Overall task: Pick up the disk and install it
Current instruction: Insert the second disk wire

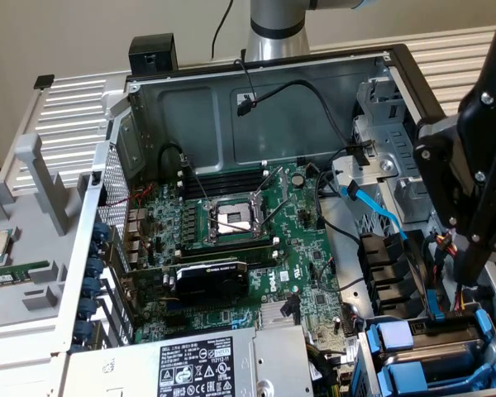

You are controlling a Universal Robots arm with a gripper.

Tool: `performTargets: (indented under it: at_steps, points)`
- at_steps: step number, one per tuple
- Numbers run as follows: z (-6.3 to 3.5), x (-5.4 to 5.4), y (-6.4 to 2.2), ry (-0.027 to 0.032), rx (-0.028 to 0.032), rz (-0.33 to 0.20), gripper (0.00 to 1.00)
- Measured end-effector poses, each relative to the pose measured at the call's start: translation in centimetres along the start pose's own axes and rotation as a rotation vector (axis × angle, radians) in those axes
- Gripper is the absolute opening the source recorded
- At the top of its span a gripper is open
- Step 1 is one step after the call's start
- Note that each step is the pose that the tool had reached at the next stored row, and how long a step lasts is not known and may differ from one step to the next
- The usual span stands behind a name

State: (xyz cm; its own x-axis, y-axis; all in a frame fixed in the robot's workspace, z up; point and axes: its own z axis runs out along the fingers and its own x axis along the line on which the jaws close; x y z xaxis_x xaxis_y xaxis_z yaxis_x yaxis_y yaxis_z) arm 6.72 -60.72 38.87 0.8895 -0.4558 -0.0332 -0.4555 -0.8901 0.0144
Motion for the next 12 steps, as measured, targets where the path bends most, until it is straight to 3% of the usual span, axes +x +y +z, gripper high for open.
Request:
performTargets:
  at_steps: [5, 12]
  points:
    - [-0.01, 0.03, -0.08, 0.0008, -0.0016, -0.048, 0.11]
    - [-0.01, -0.13, -0.84, 0.0006, -0.0011, -0.061, 0.11]
